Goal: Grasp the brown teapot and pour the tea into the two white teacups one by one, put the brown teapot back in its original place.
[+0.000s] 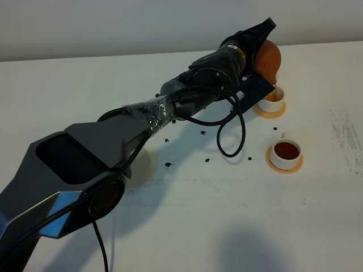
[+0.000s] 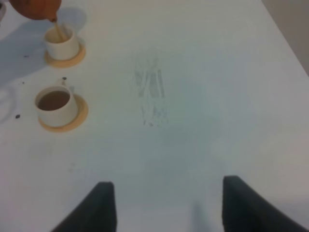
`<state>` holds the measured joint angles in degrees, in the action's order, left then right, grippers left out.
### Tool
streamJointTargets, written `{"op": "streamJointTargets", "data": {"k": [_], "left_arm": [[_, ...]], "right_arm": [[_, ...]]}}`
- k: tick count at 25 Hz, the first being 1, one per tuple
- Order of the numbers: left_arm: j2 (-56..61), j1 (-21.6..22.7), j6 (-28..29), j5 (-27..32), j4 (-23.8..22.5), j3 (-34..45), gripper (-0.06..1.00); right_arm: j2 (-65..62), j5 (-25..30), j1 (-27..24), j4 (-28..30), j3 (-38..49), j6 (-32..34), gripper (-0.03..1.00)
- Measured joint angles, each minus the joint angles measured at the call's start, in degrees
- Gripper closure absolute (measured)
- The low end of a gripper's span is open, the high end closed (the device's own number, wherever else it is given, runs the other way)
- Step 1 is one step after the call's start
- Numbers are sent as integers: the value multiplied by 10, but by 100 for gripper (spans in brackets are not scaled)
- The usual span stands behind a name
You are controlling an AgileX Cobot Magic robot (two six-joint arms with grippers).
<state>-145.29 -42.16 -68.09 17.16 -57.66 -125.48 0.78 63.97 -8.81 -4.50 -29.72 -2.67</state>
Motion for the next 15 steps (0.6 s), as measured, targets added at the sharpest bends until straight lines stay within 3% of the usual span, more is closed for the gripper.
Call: {"op": "streamJointTargets", "data": {"k": [15], "left_arm": [[0,0,0,-3,-30,0,85]], "right_arm": [[0,0,0,0,0,0,49]]}}
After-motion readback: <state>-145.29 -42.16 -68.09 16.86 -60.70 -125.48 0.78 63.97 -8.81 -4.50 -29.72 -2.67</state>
